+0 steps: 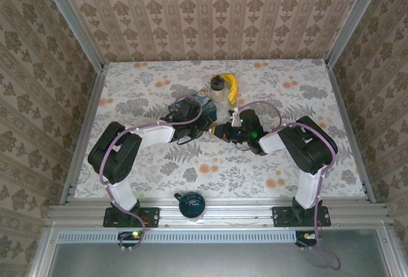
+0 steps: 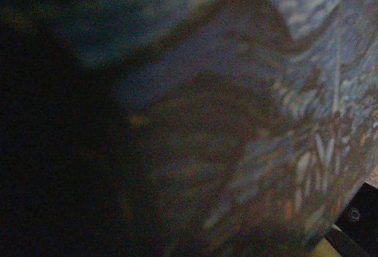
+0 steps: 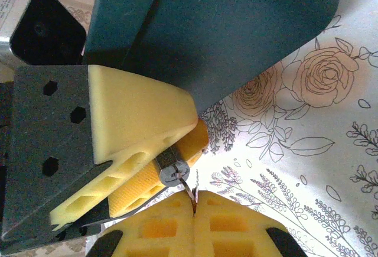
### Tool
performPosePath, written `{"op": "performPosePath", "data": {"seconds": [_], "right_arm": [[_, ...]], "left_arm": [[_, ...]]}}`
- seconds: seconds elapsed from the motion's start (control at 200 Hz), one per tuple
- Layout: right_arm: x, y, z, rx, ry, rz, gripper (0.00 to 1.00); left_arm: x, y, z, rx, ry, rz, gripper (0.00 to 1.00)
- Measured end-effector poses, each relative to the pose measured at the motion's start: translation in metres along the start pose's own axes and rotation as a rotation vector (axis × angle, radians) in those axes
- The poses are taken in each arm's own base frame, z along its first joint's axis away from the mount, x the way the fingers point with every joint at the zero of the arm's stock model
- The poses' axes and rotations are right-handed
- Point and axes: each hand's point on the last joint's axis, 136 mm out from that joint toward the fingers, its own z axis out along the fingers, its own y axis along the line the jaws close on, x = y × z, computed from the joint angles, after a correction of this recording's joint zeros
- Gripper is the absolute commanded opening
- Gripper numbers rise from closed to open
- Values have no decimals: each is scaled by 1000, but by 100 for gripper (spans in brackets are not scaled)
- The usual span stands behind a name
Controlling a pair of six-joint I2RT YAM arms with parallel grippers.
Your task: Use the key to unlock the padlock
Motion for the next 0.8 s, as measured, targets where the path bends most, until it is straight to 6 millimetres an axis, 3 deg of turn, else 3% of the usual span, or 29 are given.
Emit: {"op": "performPosePath", "data": {"seconds": [0.26,0.8], "right_arm": [[-3,-5,3,26,2,74,0],[-1,-6,14,-104,86,383,0]], "left_arm": [[-2,1,4,2,-11,1,13],[-9,10,5,-18,-58,-7,14]]}}
